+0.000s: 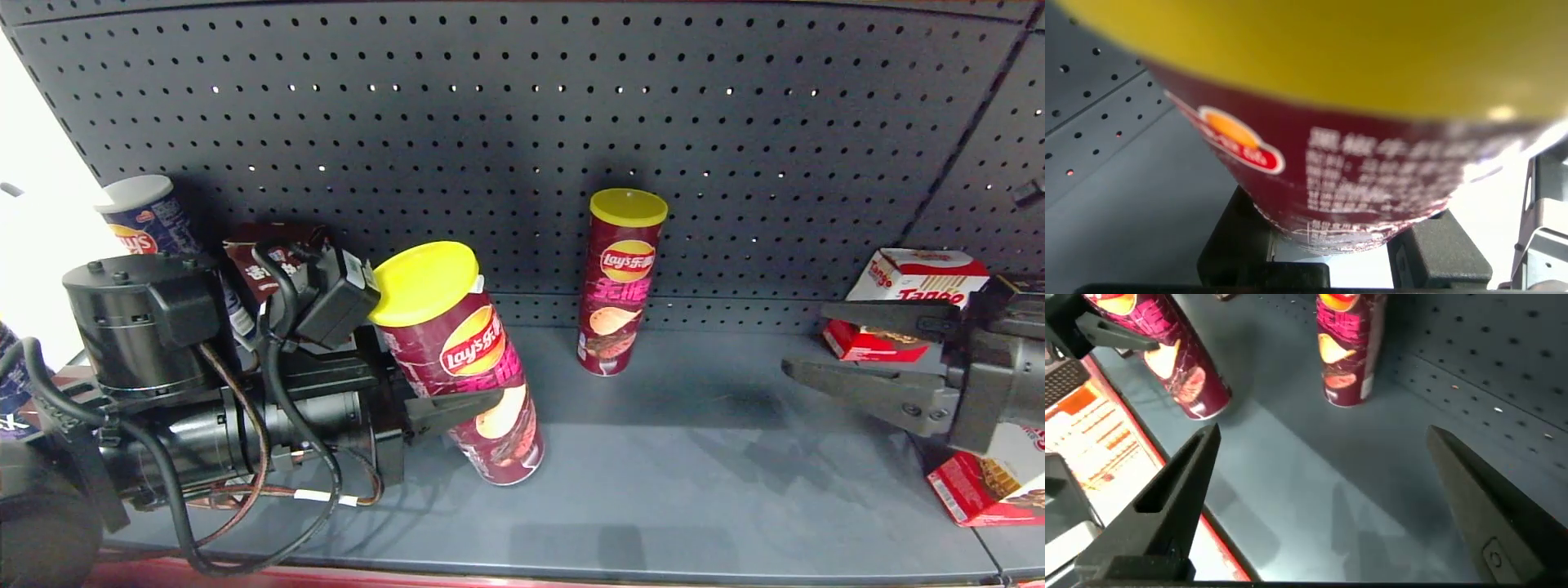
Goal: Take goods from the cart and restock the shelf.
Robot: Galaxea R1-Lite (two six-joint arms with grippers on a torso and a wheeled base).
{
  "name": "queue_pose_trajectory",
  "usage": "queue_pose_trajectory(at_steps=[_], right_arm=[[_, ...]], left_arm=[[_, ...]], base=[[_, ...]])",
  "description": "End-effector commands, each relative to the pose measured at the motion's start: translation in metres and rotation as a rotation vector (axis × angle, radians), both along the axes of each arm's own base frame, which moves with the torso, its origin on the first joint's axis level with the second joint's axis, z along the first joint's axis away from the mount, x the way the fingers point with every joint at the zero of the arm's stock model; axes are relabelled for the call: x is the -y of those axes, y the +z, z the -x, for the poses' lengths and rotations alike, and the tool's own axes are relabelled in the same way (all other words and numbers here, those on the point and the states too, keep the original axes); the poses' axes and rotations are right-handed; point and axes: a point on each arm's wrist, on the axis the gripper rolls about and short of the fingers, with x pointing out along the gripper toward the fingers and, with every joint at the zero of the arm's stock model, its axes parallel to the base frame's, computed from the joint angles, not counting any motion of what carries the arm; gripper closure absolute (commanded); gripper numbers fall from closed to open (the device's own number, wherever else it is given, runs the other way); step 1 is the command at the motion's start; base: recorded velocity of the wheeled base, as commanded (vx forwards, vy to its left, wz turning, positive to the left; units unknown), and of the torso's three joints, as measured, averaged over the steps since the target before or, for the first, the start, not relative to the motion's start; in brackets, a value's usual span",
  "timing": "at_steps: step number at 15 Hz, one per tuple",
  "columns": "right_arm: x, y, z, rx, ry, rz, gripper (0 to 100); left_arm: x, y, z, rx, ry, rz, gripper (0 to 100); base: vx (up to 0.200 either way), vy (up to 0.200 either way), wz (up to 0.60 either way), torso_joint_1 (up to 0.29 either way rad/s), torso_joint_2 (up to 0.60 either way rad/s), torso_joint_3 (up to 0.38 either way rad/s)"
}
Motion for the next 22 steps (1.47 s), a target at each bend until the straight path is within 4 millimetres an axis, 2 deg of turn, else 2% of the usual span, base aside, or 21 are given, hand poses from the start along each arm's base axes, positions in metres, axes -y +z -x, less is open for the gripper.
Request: queue_pose_trajectory(at_steps=[1,4,5,8,12,17,22], right_arm=[[-0.016,-0.005,-0.039,-0.03,0.008,0.009,0],[-0.03,-0.003,-0.077,0.031,0.001,-0.009,0],[-0.028,-0.006,-0.086,0.044,-0.006,-0.011,0],[-0.018,-0.007,-0.109,0.153,0.173,-0.072,0],[-0.015,-0.011,-0.12,0.195,0.308,-0.094,0],[-0.021,-0.021,-0.138,0.184,0.317,-0.091,0],[-0.031,-0.041,-0.16,0.174,0.337,-0.055,0]], left_arm=[[-0.001,-0.002,0.001,-0.003,0.002,-0.002,100],[-0.001,-0.002,0.001,-0.004,0.005,-0.001,100],[-0.001,-0.002,0.001,-0.004,0.005,-0.001,100],[-0.002,-0.001,0.0,-0.002,0.006,0.0,100],[-0.001,-0.002,0.0,-0.004,0.005,-0.001,100],[-0.001,0.0,-0.001,0.003,0.003,0.003,100],[0.0,0.001,-0.001,0.004,0.002,0.003,100]], base=[[0.0,0.0,0.0,0.0,0.0,0.0],[0.0,0.0,0.0,0.0,0.0,0.0],[0.0,0.0,0.0,0.0,0.0,0.0],[0.0,0.0,0.0,0.0,0.0,0.0],[0.0,0.0,0.0,0.0,0.0,0.0],[0.0,0.0,0.0,0.0,0.0,0.0],[0.0,0.0,0.0,0.0,0.0,0.0]])
